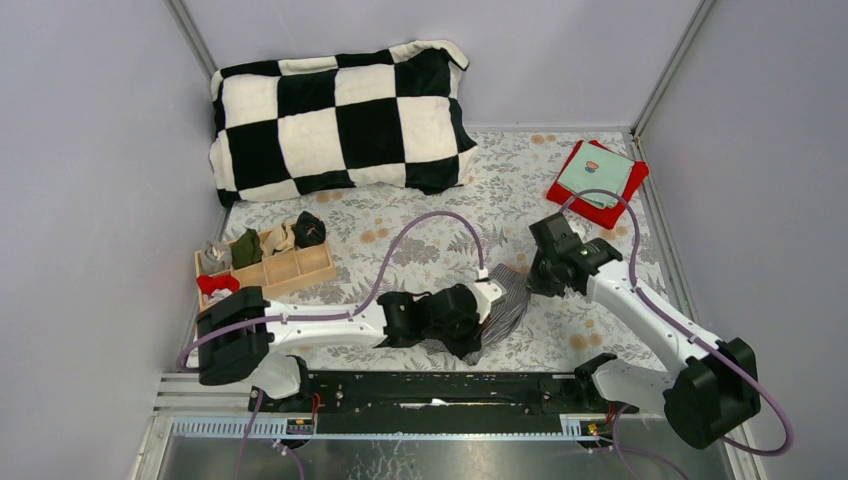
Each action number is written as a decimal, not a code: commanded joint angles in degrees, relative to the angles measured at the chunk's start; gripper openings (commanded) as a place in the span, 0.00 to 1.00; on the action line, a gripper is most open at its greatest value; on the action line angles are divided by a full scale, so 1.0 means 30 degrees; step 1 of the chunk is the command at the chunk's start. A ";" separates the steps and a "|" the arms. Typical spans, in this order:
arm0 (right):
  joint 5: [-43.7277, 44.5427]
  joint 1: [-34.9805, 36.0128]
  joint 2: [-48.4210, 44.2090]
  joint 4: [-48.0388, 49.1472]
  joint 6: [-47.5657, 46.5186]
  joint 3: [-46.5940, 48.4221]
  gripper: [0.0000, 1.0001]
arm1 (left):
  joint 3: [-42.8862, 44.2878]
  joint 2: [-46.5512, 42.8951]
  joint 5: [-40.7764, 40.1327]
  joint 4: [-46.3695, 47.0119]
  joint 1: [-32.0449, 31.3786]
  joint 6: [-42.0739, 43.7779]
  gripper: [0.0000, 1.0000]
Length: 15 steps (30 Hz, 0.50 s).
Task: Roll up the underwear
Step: Fold the underwear at the center of the board.
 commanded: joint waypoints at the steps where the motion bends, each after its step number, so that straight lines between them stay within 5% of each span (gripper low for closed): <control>1: 0.0424 -0.0044 0.1095 -0.0329 -0.1027 0.1494 0.00 | -0.0658 -0.0744 0.1005 0.1008 0.0931 0.0192 0.00; 15: -0.0200 -0.0037 0.4640 -0.0539 -0.2007 0.3877 0.00 | -0.2437 -0.1684 0.1857 0.1567 0.3009 0.0566 0.00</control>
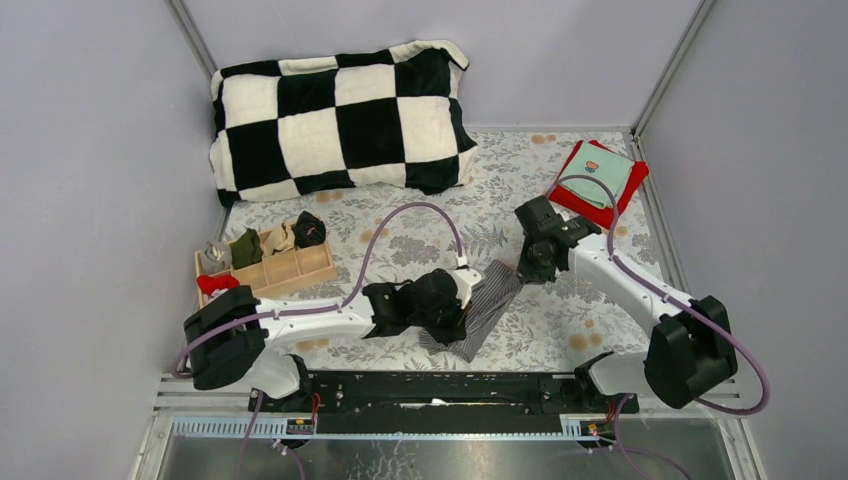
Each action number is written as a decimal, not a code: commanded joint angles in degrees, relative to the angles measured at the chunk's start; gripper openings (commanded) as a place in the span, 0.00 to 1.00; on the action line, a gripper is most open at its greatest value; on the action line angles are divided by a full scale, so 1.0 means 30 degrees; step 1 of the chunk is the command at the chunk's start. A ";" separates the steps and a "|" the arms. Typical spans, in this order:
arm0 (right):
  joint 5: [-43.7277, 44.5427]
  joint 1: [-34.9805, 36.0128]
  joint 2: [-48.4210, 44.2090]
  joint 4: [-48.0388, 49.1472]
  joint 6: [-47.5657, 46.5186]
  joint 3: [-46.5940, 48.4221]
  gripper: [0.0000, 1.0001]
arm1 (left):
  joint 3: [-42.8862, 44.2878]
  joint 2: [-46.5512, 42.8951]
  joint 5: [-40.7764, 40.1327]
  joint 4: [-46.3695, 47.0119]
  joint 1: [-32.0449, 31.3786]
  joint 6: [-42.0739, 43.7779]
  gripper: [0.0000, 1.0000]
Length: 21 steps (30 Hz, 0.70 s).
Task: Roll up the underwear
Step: Fold the underwear at the center of the board.
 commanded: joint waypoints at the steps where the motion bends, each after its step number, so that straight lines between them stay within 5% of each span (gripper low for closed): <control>1: -0.0176 -0.0049 0.0906 -0.0402 -0.0686 0.1577 0.00 | -0.0787 -0.0765 0.0385 0.1061 0.0608 0.0456 0.00; 21: -0.0656 0.0049 0.5161 -0.1499 -0.1479 0.5482 0.00 | -0.2447 -0.0511 -0.0293 0.2514 0.2676 0.0718 0.00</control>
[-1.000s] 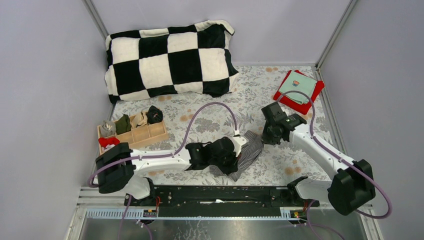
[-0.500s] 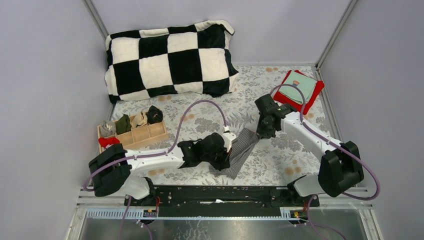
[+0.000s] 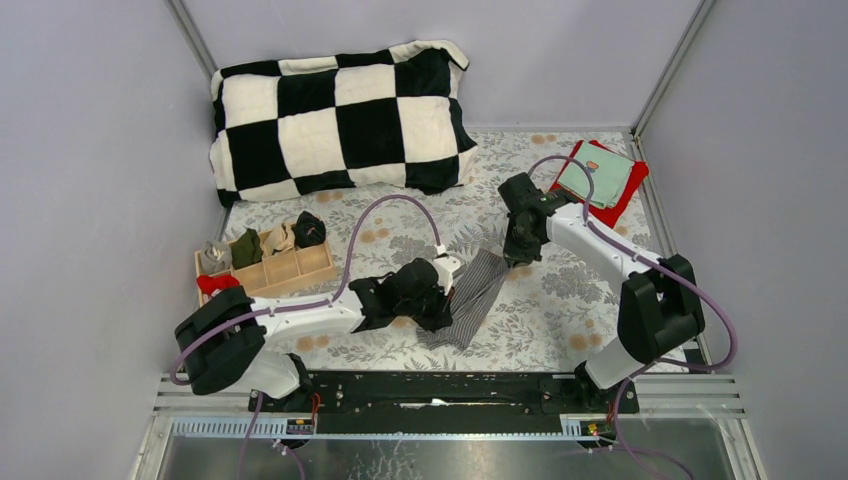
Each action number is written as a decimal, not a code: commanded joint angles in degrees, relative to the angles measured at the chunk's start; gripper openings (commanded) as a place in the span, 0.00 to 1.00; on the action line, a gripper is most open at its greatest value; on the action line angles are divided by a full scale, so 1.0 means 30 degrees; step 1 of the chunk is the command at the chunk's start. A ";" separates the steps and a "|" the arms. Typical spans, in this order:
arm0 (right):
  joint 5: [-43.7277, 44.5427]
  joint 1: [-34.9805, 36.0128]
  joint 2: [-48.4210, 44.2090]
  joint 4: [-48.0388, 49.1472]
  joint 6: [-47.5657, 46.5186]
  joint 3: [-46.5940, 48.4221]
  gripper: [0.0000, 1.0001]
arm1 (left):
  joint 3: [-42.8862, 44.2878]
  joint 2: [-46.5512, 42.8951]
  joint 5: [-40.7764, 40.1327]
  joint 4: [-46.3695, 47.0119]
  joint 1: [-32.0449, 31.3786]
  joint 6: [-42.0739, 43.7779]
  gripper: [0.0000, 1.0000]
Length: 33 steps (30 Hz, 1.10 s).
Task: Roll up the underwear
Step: Fold the underwear at the center of the board.
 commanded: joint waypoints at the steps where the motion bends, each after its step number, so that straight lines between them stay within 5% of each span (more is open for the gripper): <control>1: -0.0176 0.0088 0.0984 -0.0684 -0.0536 0.1615 0.00 | -0.0532 0.0380 -0.0702 0.0945 0.0264 0.0287 0.00; 33: -0.0787 0.0956 0.5675 -0.0412 -0.0917 0.5815 0.00 | -0.2700 0.2123 -0.1093 0.3294 0.0740 -0.0684 0.00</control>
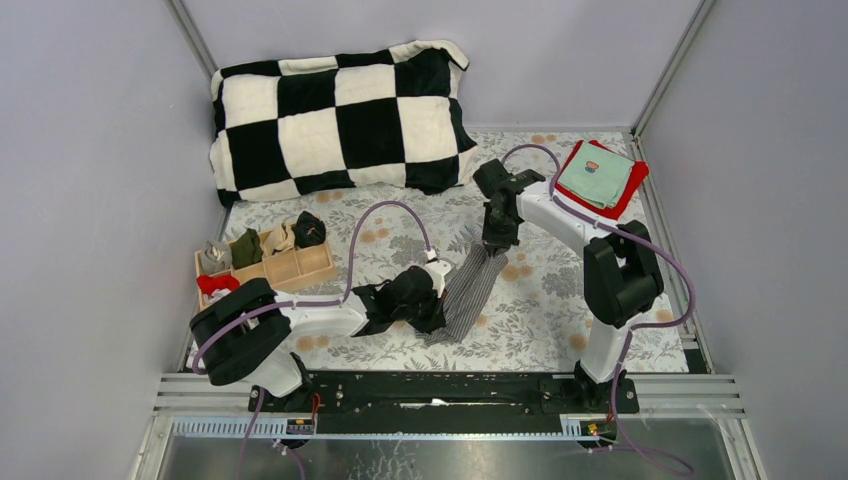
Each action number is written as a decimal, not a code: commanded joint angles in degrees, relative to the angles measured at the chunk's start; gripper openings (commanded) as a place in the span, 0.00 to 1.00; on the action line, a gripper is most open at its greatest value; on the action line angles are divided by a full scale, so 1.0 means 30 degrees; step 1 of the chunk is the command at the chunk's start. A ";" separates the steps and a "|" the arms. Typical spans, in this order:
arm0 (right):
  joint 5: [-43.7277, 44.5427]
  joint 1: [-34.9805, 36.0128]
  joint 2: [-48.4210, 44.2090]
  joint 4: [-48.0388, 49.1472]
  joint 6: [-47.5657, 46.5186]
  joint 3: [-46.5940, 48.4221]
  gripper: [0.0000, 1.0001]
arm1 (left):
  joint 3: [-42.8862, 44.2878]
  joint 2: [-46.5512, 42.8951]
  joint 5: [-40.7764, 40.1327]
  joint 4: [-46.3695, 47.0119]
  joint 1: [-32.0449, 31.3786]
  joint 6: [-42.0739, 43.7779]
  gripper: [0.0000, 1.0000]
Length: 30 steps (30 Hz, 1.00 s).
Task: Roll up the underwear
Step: Fold the underwear at the center of the board.
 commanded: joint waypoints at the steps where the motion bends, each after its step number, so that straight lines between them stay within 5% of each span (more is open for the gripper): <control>1: -0.0364 0.0137 0.0855 0.0380 -0.0453 0.1174 0.00 | -0.0420 0.0390 0.0182 -0.0378 0.0132 0.0156 0.00; 20: -0.2277 0.0149 0.3671 0.3133 -0.1570 0.1295 0.00 | 0.0018 0.0495 0.0381 -0.0946 0.0135 -0.0013 0.00; 30: -0.1700 0.0138 0.4831 0.3645 -0.1762 0.0271 0.05 | 0.1723 -0.1946 -0.0422 -0.3795 0.0186 -0.0010 0.00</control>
